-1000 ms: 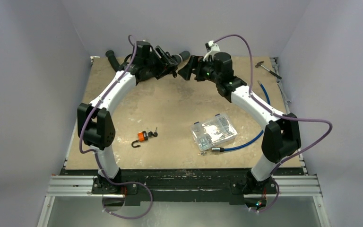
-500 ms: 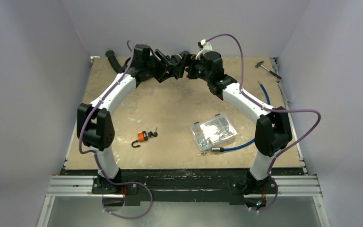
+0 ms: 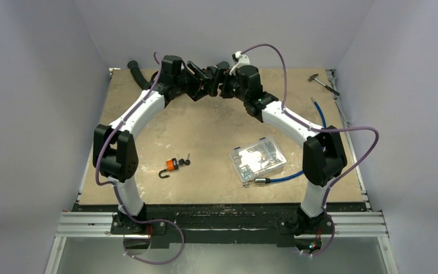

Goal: Lock with the key
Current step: Lock the lock.

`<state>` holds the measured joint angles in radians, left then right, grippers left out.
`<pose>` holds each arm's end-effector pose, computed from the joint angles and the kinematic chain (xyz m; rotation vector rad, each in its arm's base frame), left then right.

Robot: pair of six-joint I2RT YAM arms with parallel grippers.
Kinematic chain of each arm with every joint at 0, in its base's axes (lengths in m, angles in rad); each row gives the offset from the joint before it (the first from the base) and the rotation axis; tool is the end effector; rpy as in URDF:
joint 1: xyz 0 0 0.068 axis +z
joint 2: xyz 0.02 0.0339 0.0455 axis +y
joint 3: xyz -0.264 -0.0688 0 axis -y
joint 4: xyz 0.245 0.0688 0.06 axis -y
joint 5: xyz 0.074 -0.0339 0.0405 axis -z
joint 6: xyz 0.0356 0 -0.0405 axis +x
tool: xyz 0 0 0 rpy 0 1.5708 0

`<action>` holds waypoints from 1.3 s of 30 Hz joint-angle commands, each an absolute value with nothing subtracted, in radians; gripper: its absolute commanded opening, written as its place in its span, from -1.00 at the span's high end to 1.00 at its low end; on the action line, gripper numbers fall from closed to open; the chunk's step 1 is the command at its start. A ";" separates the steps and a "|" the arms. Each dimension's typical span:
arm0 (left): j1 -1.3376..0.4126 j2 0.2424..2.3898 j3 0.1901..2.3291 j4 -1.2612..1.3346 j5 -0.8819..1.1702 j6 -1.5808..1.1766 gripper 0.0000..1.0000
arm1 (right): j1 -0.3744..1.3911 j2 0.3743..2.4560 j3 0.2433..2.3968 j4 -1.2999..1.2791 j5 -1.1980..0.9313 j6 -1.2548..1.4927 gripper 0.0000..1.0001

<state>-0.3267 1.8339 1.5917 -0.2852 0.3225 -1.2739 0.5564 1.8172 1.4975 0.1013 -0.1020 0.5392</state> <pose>0.4074 -0.1500 0.3137 -0.8721 2.1810 -1.2296 0.3740 0.2369 0.3258 -0.0928 1.8726 0.8645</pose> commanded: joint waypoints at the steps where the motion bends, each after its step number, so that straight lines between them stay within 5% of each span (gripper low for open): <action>1: -0.333 1.742 1.587 -0.159 0.387 -1.321 0.71 | 0.558 1.841 1.539 0.159 -0.063 0.556 -0.55; 10: -0.339 1.745 1.584 -0.144 0.405 -1.343 0.70 | 0.560 1.888 1.554 0.181 -0.086 0.572 -0.11; 18: -0.339 1.747 1.582 -0.154 0.403 -1.320 0.55 | 0.558 1.895 1.574 0.199 -0.108 0.555 0.98; 21: -0.337 1.746 1.578 -0.156 0.409 -1.291 0.20 | 0.556 1.881 1.577 0.193 -0.104 0.537 1.00; 24: -0.326 1.743 1.564 -0.152 0.418 -1.275 -0.72 | 0.553 1.863 1.568 0.197 -0.120 0.519 1.00; 25: -0.321 1.743 1.560 -0.152 0.422 -1.269 -0.85 | 0.550 1.856 1.563 0.200 -0.130 0.512 1.00; 28: -0.296 1.737 1.549 -0.144 0.433 -1.244 -0.98 | 0.535 1.833 1.547 0.206 -0.170 0.500 1.00; 39: -0.154 1.657 1.486 -0.103 0.537 -0.969 -1.00 | 0.411 1.739 1.474 0.227 -0.512 0.419 1.00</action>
<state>-0.2020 1.7393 1.4990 -0.1410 0.4778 -1.1587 0.4553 1.8664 1.4784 0.1200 -0.3218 0.4782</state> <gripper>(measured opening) 0.996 0.408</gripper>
